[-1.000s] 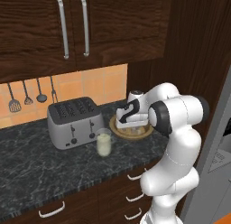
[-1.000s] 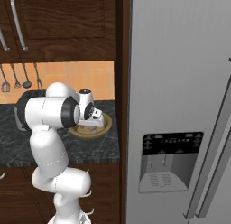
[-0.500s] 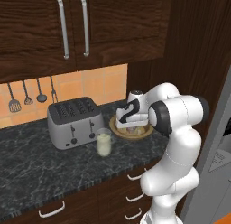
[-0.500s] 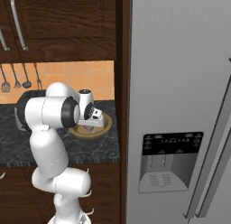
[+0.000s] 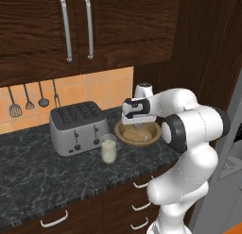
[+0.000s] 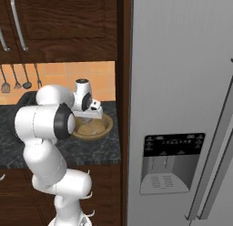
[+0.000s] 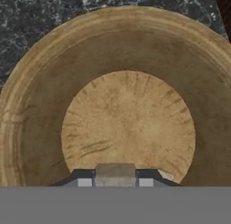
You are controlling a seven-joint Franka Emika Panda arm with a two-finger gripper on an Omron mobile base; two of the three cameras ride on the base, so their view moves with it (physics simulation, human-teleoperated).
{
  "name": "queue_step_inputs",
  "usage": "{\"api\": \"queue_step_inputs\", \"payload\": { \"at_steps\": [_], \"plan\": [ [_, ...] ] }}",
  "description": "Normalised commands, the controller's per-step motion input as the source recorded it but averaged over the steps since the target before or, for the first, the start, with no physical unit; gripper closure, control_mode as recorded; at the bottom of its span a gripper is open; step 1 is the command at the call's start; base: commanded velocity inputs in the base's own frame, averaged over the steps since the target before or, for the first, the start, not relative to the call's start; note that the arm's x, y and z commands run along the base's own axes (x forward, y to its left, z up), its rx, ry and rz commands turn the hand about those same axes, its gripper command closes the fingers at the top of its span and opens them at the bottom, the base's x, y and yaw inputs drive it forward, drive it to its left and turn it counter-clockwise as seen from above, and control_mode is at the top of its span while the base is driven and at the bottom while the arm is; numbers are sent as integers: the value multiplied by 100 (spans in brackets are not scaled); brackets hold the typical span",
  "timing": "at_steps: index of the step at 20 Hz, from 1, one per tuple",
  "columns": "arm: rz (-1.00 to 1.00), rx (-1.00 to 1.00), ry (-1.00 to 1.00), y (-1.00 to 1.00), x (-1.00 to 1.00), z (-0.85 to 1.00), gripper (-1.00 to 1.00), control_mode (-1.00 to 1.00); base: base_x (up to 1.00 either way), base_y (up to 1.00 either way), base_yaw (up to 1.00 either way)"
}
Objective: Grab a lemon wedge from the fridge and one ice cube from the ice bowl, and put them in the glass of lemonade.
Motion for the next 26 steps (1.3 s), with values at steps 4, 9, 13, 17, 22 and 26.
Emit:
{"api": "queue_step_inputs", "payload": {
  "at_steps": [4,9,13,17,22,26],
  "plan": [
    [0,3,-2,0,0,33,100,-100,0,0,0],
    [0,2,-1,0,-16,13,100,-100,0,0,0],
    [0,3,0,0,-37,5,100,-100,0,0,0],
    [0,4,-3,0,-34,16,100,-100,0,0,0],
    [1,1,0,3,-44,15,100,-100,0,0,0],
    [7,0,13,13,-67,47,100,-100,0,0,0]
  ]
}}
